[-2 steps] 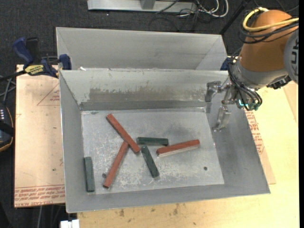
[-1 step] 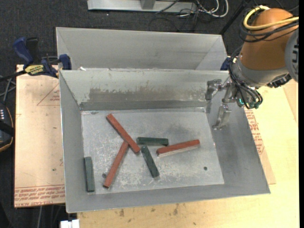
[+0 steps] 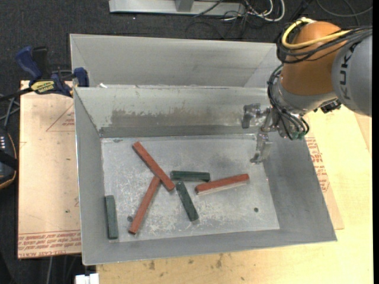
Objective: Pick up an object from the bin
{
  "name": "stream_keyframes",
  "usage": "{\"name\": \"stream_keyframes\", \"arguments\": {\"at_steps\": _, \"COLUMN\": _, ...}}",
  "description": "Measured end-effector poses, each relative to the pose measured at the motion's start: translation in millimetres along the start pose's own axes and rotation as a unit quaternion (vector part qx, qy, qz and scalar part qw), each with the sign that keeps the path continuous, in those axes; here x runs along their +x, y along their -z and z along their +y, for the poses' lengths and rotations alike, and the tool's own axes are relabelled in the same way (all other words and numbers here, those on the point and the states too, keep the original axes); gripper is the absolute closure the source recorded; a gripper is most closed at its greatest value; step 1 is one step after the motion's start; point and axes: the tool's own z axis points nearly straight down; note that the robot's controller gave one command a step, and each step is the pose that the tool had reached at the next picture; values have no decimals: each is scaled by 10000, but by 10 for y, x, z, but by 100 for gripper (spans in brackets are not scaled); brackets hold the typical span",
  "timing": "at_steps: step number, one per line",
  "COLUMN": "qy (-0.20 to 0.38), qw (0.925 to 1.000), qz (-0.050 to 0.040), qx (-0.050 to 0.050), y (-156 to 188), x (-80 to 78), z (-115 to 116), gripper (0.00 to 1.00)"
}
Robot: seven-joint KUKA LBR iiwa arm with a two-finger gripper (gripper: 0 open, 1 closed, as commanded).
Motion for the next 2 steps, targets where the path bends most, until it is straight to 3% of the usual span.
{"name": "stream_keyframes", "arguments": {"at_steps": 1, "qy": -144, "qw": 9999, "qz": 61, "qx": -20, "y": -397, "x": 359, "z": 137, "gripper": 0}}
{"name": "stream_keyframes", "arguments": {"at_steps": 2, "qy": 669, "qw": 9977, "qz": 56, "qx": -20, "y": -995, "x": 563, "z": 356, "gripper": 100}}
